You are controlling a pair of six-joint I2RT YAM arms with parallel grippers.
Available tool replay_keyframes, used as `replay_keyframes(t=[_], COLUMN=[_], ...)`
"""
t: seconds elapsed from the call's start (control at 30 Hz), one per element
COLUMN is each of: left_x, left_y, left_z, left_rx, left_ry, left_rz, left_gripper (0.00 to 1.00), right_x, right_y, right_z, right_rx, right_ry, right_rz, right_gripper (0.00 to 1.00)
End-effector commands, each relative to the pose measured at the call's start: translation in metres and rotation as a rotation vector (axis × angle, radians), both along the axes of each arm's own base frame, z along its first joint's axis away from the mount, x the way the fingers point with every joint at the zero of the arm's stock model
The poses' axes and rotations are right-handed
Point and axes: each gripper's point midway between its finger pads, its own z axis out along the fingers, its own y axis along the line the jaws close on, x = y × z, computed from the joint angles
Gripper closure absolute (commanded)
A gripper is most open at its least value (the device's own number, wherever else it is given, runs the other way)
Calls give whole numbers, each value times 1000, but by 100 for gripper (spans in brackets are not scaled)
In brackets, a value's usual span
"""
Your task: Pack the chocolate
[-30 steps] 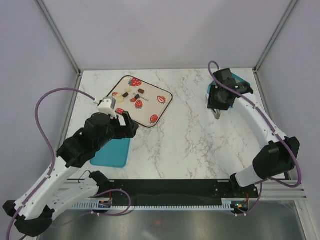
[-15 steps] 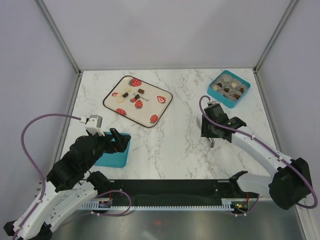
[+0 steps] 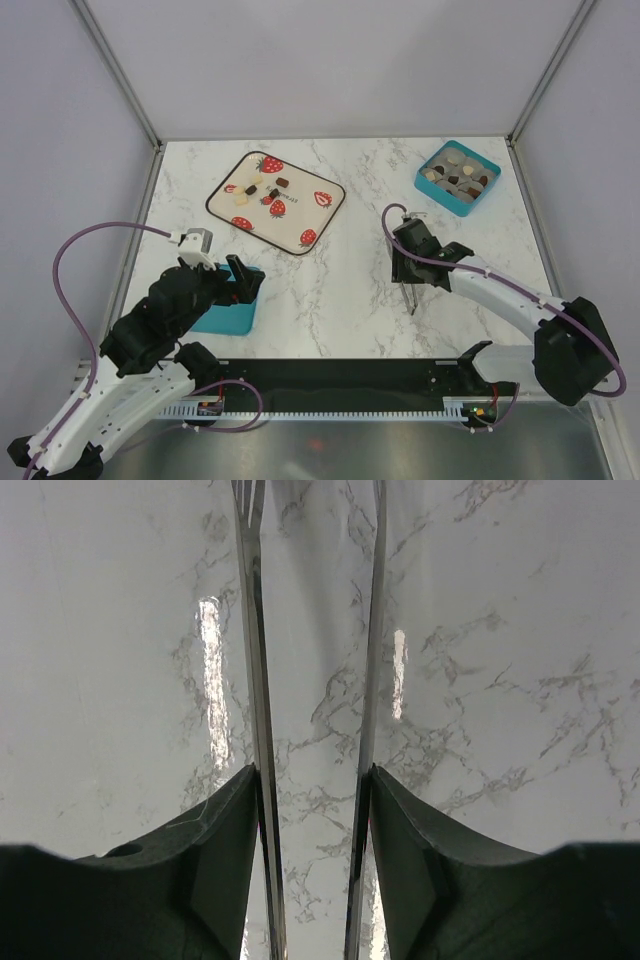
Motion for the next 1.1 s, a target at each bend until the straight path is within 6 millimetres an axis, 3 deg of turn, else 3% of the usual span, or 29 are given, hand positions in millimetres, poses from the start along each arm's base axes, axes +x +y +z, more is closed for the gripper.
replay_keyframes(t=[0.0, 0.5, 0.7, 0.73, 0.93, 1.07], left_x=[6, 13, 14, 14, 17, 21], left_y=[0, 0, 0, 0, 20, 30], left_z=[7, -6, -24, -26, -40, -40], left_rx=[-9, -7, -69, -77, -76, -56], left_ry=[-41, 22, 125, 137, 208, 249], left_rz=[14, 69, 163, 175, 355, 459], left_gripper=[1, 2, 1, 1, 1, 2], right_x=[12, 35, 30, 31, 31, 28], right_y=[9, 18, 7, 6, 4, 7], right_z=[-7, -41, -40, -34, 14, 55], right_rx=[17, -34, -86, -81, -64, 1], right_ry=[-40, -25, -17, -30, -71, -131], right_rz=[-9, -10, -15, -18, -22, -10], right_gripper=[46, 38, 25, 18, 2, 2])
